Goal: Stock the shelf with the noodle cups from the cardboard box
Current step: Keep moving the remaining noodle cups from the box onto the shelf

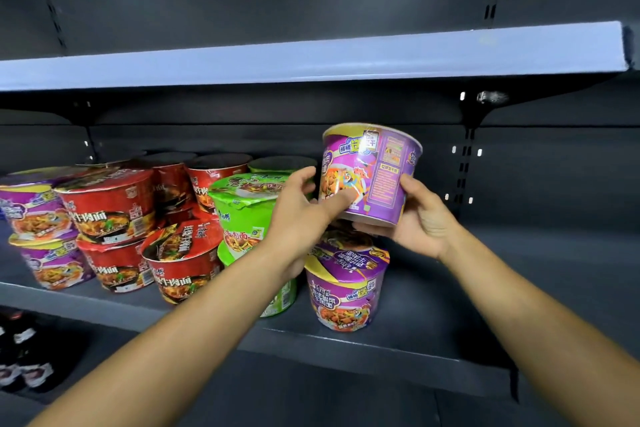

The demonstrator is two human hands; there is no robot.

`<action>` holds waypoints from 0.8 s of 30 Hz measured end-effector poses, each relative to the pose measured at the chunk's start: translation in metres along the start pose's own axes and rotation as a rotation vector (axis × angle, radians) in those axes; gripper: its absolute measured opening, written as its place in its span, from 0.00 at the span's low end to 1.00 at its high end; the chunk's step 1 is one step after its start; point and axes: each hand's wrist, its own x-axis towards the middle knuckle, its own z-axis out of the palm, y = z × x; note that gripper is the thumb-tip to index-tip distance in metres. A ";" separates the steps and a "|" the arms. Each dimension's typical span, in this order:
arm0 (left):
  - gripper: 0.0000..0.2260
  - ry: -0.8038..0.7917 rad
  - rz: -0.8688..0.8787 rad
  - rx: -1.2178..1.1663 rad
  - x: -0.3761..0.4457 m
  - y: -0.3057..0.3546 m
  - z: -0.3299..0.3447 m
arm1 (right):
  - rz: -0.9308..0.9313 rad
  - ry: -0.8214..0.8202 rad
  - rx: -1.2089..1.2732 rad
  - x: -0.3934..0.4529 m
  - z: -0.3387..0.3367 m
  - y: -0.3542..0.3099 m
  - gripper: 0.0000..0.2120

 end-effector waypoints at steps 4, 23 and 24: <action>0.26 -0.115 -0.125 -0.024 0.008 -0.005 0.007 | 0.009 -0.053 0.005 0.009 -0.008 -0.003 0.48; 0.37 0.192 -0.060 0.506 0.083 -0.055 0.059 | -0.043 0.164 -0.285 0.069 -0.057 -0.004 0.46; 0.37 0.182 -0.061 0.530 0.086 -0.057 0.060 | -0.032 0.163 -0.308 0.071 -0.058 -0.002 0.45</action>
